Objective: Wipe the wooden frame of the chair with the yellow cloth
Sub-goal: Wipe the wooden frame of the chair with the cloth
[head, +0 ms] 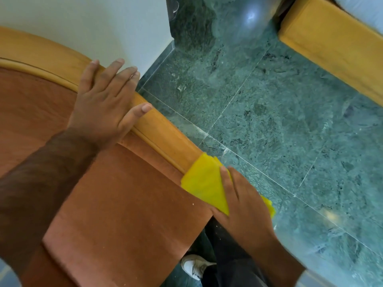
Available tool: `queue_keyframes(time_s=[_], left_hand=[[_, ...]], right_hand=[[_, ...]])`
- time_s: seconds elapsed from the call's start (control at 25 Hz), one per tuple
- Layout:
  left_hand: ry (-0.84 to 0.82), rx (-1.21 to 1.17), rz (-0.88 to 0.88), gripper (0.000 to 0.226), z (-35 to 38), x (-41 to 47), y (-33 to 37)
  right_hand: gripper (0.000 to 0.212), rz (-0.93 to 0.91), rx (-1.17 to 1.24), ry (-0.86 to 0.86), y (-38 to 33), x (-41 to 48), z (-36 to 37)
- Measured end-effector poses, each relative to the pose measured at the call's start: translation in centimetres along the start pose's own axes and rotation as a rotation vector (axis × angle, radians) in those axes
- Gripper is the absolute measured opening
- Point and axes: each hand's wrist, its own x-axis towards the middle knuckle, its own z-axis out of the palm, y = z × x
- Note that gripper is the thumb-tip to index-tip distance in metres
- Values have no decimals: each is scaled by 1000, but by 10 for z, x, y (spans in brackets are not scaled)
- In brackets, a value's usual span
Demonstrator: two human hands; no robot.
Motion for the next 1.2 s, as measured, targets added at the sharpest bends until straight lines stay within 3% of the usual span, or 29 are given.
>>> queue_keyframes(time_s=[0.2,0.36,0.52,0.64,0.72,0.8,0.88,0.92,1.08,1.16,1.2], left_hand=[[-37,19,-1,89,-3,-2,0],[-56,46,-5,90,-1,0,-1],[-92,58,0,93,-2,0,1],[-109,-41,-56,98,-11,0,6],[31,-234,-279,86,-18,-14,27],[265,-517,-684,75,-22,-37,65],[232,-829,-1101,86,-17,-58,112],[175,-960,-1222,87,-10,-65,130],[182,-1494,-1519,39,-2,-71,155],[283,-1692,-1558,16,-15,-84,144],[327,-1785,-1554,15,-26,-94,135]], right_hand=[[84,45,12,-7,10,-27,5],[87,-59,-9,22,-37,45,-1],[87,-55,117,54,-97,115,-13],[93,-135,275,64,-94,115,-21],[99,-95,558,-16,-74,109,-37],[99,146,706,-177,-51,105,-59],[67,337,629,-331,-27,99,-72],[48,355,586,-357,-19,96,-74],[30,319,631,-303,-17,94,-89],[20,344,861,-312,-29,96,-101],[18,371,1037,-341,-38,98,-108]])
